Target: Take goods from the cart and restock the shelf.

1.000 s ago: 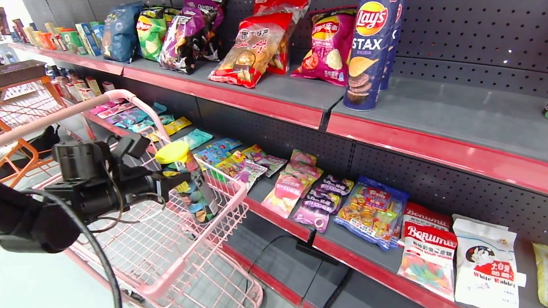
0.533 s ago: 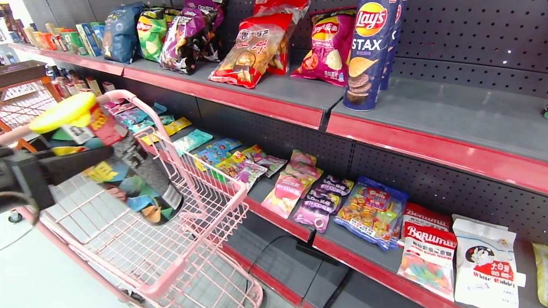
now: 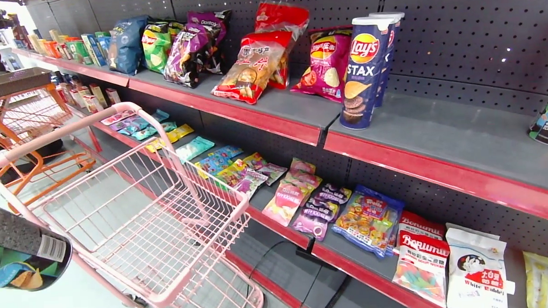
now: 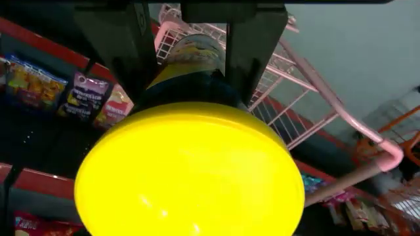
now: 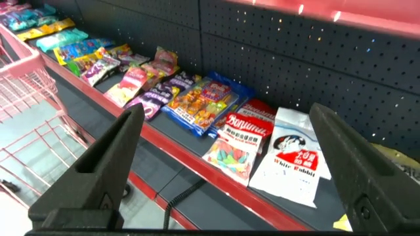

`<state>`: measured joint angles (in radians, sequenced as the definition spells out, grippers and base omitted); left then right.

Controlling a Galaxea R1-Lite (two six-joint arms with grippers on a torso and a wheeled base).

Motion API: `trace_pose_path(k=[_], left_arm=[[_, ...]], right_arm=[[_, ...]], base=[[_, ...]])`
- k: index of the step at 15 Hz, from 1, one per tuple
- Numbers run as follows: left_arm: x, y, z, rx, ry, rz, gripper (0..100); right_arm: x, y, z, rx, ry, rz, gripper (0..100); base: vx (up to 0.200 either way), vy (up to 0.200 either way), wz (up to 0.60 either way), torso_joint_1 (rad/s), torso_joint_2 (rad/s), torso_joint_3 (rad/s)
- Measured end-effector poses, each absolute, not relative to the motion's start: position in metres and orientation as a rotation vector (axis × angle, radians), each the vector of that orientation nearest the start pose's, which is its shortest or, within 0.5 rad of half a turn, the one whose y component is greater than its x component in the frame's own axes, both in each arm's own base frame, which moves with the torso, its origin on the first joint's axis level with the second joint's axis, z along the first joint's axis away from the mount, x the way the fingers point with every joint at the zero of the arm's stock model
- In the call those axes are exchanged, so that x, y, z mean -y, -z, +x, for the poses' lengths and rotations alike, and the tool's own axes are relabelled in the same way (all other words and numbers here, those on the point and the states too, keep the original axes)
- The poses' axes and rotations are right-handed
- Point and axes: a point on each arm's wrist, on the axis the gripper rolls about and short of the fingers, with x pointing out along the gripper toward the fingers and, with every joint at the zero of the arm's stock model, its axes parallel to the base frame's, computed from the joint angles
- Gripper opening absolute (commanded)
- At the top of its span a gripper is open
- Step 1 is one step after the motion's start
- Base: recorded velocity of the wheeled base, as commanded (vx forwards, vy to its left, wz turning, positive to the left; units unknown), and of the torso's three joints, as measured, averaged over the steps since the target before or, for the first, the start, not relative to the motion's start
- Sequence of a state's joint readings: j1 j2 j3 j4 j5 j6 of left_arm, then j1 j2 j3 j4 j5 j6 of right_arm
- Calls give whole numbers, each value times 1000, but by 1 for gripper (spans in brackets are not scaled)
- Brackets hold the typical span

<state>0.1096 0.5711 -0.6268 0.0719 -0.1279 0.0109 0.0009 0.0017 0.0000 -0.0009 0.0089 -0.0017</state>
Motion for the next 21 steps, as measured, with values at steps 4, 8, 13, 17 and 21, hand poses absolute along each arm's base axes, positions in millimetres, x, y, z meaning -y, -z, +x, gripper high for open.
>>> trace_pose_path(k=[4,8,13,17,21], left_arm=[[2,-240,8,21,12,55,0],[2,-240,5,37,9,60,0],[2,-239,2,45,9,68,0],[2,-239,3,41,-27,72,0],[2,-239,2,42,-30,72,0]], right_arm=[[0,-76,-23,0,-10,-2,100],[0,-76,-23,0,-10,-2,100],[0,-76,-23,0,-11,0,100],[0,-76,-23,0,-11,0,100],[0,-76,-23,0,-11,0,100]], base=[[0,0,0,207,-559,-353],[0,0,-450,238,-577,-348],[0,0,-600,58,-115,-71],[0,0,-600,4,-1,0],[0,0,-600,2,0,4]])
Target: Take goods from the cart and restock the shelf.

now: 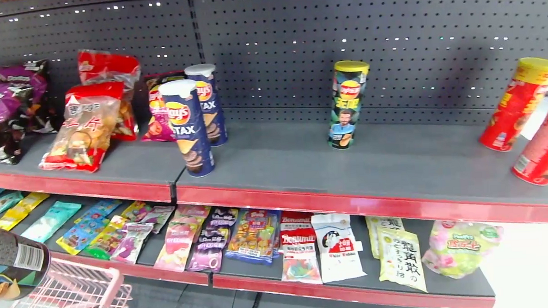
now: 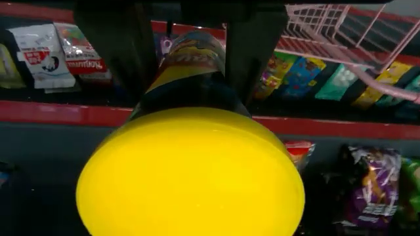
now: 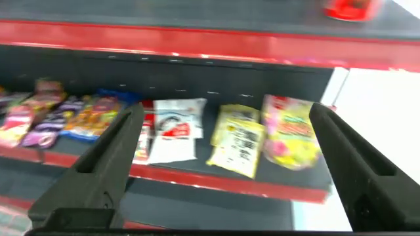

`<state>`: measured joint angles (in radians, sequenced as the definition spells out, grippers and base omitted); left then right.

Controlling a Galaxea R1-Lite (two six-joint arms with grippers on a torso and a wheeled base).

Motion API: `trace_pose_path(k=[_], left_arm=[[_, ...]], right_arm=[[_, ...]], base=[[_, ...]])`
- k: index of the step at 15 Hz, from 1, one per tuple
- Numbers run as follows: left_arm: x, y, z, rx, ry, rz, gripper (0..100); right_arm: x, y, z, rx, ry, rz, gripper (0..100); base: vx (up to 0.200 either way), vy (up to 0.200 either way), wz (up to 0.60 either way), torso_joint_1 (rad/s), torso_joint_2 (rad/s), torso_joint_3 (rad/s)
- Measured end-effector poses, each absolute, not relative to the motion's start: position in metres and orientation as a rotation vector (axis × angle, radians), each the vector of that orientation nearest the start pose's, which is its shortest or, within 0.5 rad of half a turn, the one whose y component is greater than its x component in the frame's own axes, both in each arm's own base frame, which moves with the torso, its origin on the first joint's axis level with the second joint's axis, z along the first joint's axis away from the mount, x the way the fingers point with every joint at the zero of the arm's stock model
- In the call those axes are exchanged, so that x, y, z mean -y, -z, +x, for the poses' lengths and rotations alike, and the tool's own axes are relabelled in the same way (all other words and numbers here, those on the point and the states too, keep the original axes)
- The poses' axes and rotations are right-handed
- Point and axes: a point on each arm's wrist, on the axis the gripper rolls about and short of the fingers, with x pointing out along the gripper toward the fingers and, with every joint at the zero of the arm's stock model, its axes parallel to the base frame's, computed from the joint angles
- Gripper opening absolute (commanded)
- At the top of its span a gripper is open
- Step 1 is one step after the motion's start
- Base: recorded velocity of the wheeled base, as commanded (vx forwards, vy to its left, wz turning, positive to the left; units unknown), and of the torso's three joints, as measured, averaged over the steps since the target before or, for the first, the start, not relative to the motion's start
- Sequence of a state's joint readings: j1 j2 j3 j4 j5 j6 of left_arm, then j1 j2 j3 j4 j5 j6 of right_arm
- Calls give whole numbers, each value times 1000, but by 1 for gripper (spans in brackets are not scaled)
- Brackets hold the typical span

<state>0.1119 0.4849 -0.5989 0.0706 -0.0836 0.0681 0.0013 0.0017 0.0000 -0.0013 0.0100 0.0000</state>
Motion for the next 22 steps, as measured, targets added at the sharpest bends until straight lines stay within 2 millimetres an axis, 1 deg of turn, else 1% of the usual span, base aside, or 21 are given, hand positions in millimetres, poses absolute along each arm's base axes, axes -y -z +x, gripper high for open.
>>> trace_pose_path(k=[1,6,8,14,17,20,22], left_arm=[[2,-239,2,43,-29,75,0],[1,-239,0,44,-56,174,0],[1,-237,-1,27,-59,183,0],[2,-235,-6,41,-60,195,0],[2,-235,-10,57,-58,232,0],[4,-232,-18,68,9,244,0],[5,-219,-31,-33,71,235,0]], right_arm=[[0,-76,-23,0,-11,0,100],[0,-76,-23,0,-12,0,100],[0,-76,-23,-1,-12,0,100],[0,-76,-23,-1,-19,0,100],[0,-76,-23,-1,-22,-2,100],[-1,-76,-23,0,-25,-5,100],[-1,-76,-23,0,-27,-7,100]], base=[[0,0,-600,7,-7,-2],[0,0,0,0,0,0],[0,0,0,0,0,0],[200,0,0,0,-5,5],[0,0,0,0,0,0],[0,0,0,0,0,0],[0,0,0,0,0,0]])
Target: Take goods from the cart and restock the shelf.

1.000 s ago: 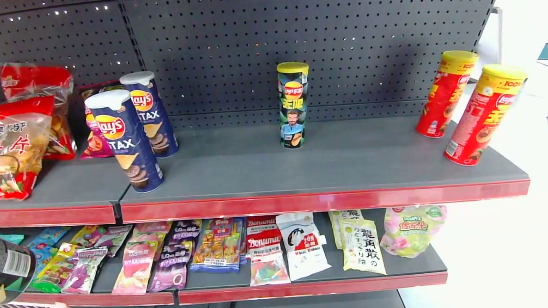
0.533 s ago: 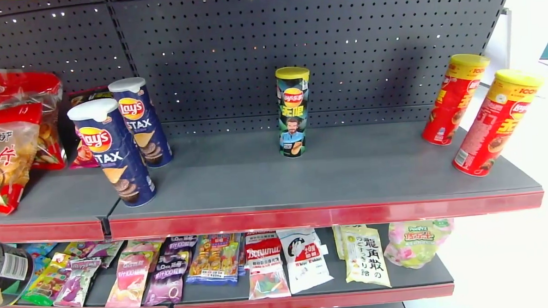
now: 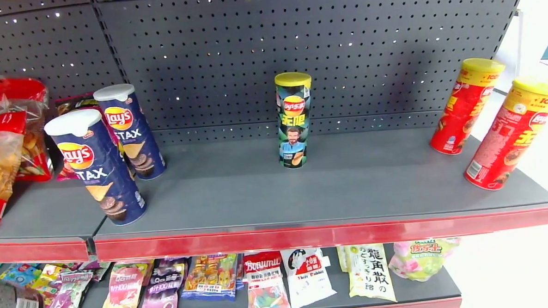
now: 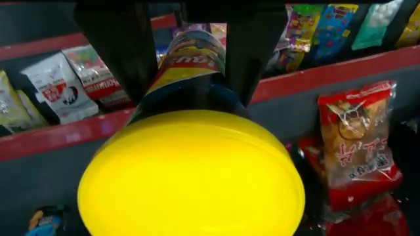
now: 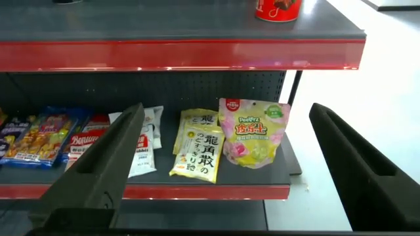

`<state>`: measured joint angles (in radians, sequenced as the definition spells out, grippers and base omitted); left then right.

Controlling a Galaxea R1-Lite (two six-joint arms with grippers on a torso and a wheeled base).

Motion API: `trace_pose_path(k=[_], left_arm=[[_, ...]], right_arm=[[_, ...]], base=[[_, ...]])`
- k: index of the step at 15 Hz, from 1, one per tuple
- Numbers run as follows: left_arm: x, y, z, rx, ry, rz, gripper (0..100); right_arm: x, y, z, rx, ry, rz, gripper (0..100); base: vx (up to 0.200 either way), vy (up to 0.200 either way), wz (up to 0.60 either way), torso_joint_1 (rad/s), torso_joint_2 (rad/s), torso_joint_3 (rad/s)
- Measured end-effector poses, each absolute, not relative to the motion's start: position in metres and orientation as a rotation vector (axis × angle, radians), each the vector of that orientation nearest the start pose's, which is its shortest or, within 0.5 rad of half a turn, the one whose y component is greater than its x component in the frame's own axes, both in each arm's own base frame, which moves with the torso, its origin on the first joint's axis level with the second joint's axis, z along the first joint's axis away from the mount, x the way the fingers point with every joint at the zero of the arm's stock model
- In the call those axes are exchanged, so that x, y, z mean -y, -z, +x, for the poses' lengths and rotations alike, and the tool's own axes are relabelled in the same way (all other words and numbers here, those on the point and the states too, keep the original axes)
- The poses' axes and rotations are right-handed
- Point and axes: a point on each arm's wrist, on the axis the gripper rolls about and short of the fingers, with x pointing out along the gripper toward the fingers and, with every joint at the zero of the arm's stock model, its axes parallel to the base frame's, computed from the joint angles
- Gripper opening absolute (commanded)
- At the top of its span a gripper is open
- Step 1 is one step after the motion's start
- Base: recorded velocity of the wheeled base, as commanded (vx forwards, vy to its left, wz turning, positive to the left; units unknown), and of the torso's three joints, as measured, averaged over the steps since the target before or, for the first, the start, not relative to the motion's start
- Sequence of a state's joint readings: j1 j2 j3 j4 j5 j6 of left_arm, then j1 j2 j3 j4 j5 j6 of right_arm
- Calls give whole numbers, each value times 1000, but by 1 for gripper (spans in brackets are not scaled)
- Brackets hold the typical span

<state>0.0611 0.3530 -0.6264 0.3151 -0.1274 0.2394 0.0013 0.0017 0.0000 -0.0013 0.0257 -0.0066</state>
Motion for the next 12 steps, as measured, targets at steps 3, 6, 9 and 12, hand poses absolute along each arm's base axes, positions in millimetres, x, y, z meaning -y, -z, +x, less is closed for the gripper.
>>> trace_pose_path(k=[3,6,9,12], left_arm=[[6,-214,-52,12,215,209,0],[4,-202,-55,18,319,143,0],[4,-200,-48,1,338,92,0],[5,-203,-34,-73,342,40,0]], right_arm=[[-2,-79,-23,15,-93,-26,100],[-4,-119,-27,65,-214,-33,100],[-8,-170,-10,30,-383,-95,100],[-11,-217,32,-51,-473,-135,100]], base=[[0,0,0,0,0,0],[0,0,0,0,0,0],[0,0,0,0,0,0],[0,0,0,0,0,0]])
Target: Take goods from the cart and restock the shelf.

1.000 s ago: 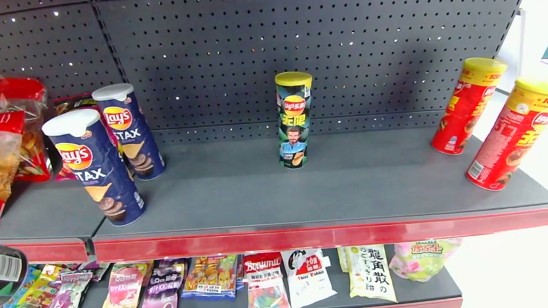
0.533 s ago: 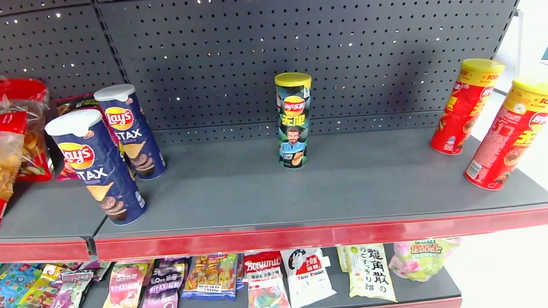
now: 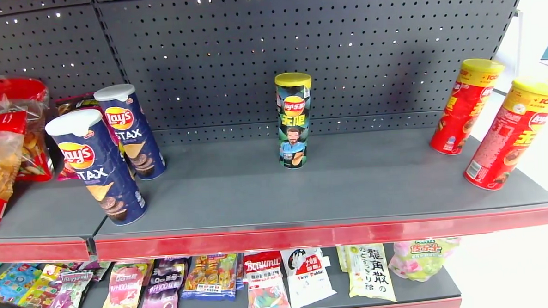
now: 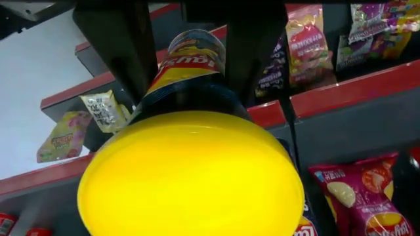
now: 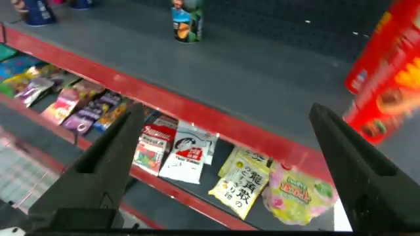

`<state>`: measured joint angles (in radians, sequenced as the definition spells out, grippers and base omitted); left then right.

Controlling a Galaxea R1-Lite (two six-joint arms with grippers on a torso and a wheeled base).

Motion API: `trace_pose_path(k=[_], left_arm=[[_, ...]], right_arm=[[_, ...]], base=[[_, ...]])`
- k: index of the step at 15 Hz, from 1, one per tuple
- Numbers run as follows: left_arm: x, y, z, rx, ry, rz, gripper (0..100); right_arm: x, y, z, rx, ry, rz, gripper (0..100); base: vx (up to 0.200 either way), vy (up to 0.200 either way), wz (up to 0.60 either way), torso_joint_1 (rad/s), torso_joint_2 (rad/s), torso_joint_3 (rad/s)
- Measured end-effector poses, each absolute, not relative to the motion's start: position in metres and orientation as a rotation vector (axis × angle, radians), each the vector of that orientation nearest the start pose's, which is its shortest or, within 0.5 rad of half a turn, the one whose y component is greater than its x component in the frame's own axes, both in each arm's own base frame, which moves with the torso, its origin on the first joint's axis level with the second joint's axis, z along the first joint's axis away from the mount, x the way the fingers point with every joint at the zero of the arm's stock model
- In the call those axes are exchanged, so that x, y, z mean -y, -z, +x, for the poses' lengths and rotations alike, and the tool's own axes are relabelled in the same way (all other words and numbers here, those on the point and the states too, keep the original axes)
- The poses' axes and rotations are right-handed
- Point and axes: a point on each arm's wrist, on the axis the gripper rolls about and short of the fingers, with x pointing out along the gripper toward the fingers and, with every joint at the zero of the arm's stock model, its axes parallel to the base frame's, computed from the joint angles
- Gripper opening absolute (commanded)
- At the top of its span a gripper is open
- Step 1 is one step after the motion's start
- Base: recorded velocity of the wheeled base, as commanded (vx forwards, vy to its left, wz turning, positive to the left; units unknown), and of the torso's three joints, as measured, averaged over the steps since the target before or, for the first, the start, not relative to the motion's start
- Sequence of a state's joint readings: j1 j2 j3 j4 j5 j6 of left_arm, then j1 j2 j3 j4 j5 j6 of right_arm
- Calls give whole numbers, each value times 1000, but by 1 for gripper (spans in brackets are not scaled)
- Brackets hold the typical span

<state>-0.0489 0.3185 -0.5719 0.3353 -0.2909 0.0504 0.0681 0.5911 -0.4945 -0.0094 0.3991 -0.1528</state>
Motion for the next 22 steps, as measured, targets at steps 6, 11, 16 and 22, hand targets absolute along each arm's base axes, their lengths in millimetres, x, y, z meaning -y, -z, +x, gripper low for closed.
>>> trace_pose_path(k=[6,11,16,22], left_arm=[[5,-216,-21,-114,292,26,0],[4,-219,-22,-104,285,27,0],[4,-218,-24,-98,285,30,0],[4,-218,-27,-83,283,32,0]], right_arm=[[-57,-278,166,-199,-773,-60,100],[-109,-274,276,-170,-901,-34,100],[-158,-260,325,-172,-977,-39,100],[-182,-254,364,-139,-949,-47,100]], base=[[0,0,0,0,0,0],[0,0,0,0,0,0],[0,0,0,0,0,0],[0,0,0,0,0,0]])
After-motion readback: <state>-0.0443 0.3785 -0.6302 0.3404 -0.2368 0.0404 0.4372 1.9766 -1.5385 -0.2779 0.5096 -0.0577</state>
